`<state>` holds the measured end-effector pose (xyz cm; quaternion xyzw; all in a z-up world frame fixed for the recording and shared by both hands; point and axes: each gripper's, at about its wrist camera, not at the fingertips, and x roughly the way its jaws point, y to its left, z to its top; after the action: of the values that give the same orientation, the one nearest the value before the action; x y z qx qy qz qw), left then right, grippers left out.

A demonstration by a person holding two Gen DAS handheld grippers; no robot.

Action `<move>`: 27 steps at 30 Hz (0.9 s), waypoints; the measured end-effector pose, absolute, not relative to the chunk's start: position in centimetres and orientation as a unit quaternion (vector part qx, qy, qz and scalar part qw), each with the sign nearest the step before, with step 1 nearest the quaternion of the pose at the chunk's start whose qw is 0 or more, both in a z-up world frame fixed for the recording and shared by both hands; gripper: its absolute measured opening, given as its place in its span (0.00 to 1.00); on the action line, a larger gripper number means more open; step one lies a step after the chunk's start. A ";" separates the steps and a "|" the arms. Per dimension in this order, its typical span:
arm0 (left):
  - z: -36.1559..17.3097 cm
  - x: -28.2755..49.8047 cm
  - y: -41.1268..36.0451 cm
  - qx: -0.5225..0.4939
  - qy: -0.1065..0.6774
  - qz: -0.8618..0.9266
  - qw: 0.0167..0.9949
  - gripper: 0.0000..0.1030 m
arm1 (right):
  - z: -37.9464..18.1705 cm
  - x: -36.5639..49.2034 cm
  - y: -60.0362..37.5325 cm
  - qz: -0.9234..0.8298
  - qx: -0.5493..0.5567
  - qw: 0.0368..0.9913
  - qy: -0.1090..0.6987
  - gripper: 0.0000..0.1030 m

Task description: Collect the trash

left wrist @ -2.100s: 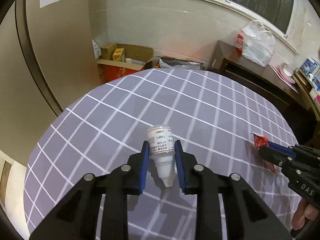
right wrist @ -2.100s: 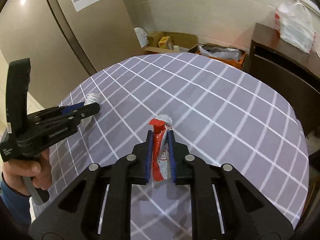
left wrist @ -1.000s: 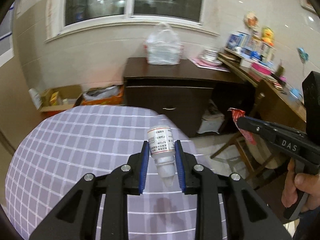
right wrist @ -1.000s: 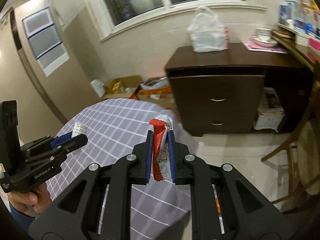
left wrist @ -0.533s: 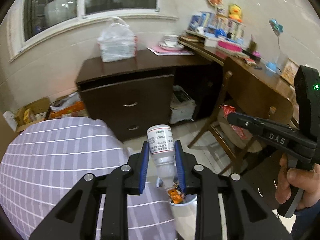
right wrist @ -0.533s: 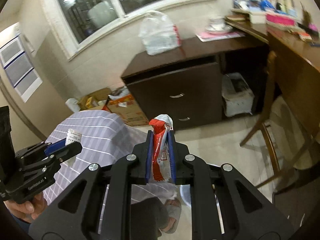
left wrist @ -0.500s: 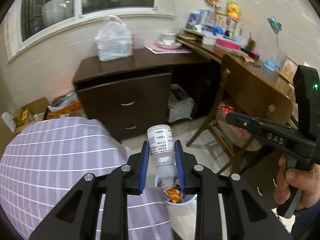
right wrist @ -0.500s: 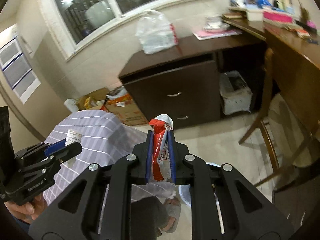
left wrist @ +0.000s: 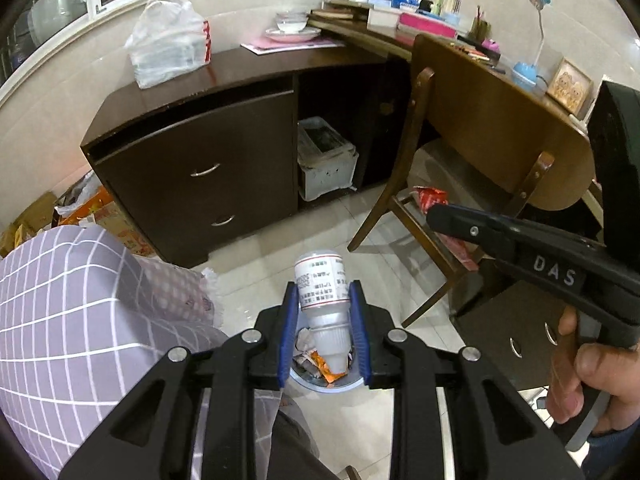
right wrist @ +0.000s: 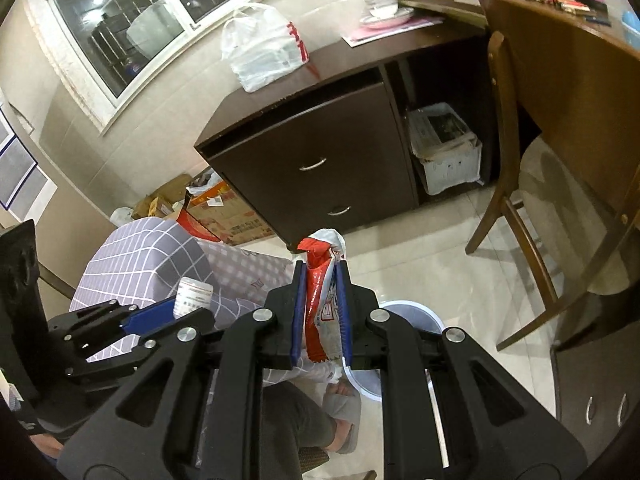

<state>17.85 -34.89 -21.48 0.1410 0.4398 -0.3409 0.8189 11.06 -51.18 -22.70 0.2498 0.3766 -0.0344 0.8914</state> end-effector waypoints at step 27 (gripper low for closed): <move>-14.0 17.3 -28.0 0.108 0.345 -0.270 0.892 0.91 | -20.7 11.5 -49.3 -0.062 0.277 0.885 0.370 0.94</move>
<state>17.34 -27.96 -13.97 0.1079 0.3453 -0.2704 0.8922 11.48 -49.28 -20.65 0.2768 0.3699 -0.0616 0.8848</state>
